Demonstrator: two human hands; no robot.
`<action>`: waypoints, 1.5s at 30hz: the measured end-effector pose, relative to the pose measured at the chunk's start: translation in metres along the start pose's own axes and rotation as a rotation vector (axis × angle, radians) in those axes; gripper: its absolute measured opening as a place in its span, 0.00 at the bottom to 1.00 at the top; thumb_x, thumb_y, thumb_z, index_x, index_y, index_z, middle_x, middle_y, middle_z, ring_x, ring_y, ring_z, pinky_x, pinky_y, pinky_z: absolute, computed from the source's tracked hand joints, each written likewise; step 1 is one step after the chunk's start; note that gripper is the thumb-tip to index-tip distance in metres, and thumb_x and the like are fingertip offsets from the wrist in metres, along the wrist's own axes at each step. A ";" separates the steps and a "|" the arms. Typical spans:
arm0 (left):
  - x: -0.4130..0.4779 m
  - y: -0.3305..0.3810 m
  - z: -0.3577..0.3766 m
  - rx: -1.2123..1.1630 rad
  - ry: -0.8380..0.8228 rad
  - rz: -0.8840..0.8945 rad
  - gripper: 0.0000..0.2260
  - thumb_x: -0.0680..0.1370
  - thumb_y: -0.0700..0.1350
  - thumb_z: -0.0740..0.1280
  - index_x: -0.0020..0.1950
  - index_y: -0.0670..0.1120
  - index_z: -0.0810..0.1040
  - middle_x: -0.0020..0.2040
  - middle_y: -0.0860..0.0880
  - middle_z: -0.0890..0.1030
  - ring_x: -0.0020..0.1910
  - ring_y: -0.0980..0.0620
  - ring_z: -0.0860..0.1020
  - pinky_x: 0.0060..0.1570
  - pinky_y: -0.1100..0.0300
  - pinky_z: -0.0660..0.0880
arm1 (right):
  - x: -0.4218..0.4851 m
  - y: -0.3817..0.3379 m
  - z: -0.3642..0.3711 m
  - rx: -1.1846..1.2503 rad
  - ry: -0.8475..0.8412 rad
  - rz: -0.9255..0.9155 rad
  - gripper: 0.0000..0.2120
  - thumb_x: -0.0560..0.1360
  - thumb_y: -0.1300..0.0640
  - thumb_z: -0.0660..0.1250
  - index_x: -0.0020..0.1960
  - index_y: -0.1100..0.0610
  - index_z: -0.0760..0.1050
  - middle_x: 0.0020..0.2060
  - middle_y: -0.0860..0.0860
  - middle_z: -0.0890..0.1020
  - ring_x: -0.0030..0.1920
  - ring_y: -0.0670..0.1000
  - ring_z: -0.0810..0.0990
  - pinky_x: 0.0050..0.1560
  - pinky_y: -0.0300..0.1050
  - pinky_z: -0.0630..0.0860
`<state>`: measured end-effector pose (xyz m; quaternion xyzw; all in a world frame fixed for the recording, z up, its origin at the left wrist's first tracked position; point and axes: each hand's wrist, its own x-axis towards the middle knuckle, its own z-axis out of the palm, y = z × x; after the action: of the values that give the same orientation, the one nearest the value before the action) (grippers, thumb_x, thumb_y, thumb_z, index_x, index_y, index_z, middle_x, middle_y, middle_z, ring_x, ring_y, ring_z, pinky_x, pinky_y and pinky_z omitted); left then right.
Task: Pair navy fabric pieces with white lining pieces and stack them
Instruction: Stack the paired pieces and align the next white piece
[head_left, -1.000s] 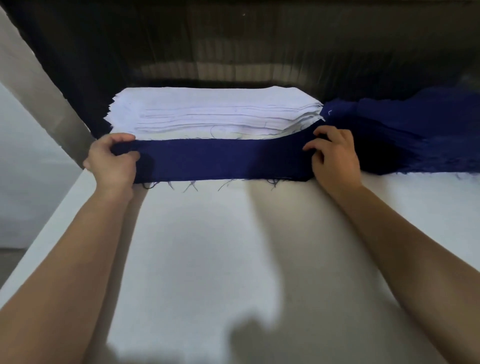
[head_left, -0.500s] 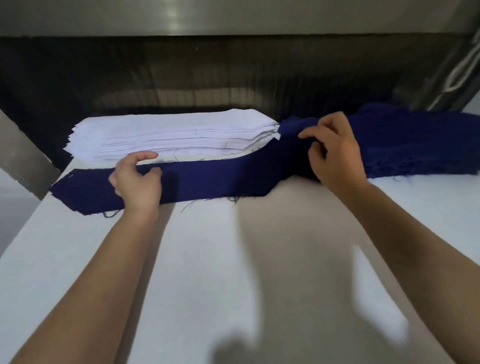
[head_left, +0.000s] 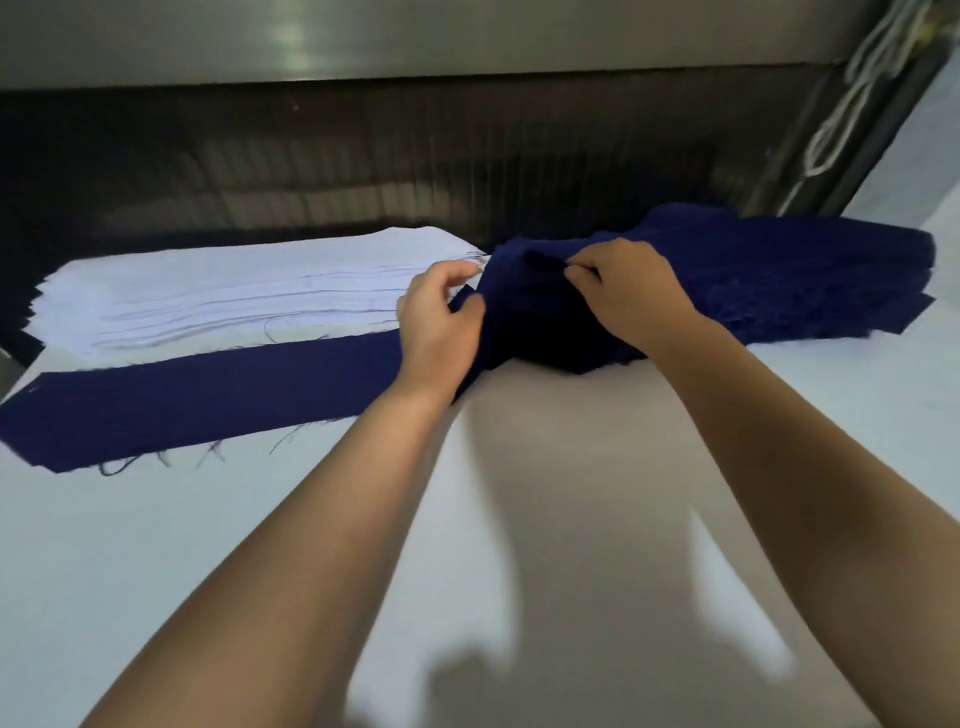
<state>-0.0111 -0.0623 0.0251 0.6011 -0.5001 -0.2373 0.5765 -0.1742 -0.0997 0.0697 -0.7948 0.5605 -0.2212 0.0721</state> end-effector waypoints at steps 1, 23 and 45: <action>0.001 0.005 0.007 -0.004 -0.028 0.011 0.12 0.75 0.34 0.63 0.54 0.47 0.78 0.56 0.50 0.79 0.58 0.51 0.75 0.62 0.58 0.71 | 0.002 0.001 -0.001 0.021 0.000 0.011 0.11 0.80 0.56 0.57 0.52 0.58 0.78 0.46 0.55 0.80 0.47 0.56 0.77 0.46 0.48 0.70; -0.004 0.047 0.044 0.138 -0.034 -0.031 0.19 0.77 0.44 0.63 0.67 0.55 0.67 0.60 0.51 0.70 0.58 0.49 0.63 0.63 0.49 0.65 | 0.016 0.011 0.003 0.456 0.273 0.288 0.19 0.75 0.64 0.65 0.65 0.54 0.69 0.49 0.48 0.76 0.48 0.43 0.72 0.44 0.31 0.67; -0.002 0.067 0.069 0.589 -0.384 0.009 0.18 0.82 0.59 0.49 0.73 0.64 0.63 0.70 0.53 0.72 0.69 0.44 0.64 0.60 0.47 0.55 | -0.041 0.003 0.038 0.493 0.600 0.120 0.07 0.74 0.68 0.63 0.49 0.63 0.78 0.44 0.58 0.78 0.43 0.58 0.74 0.47 0.60 0.71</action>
<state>-0.0932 -0.0803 0.0718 0.6837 -0.6491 -0.1888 0.2749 -0.1710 -0.0680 0.0235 -0.6194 0.5323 -0.5671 0.1066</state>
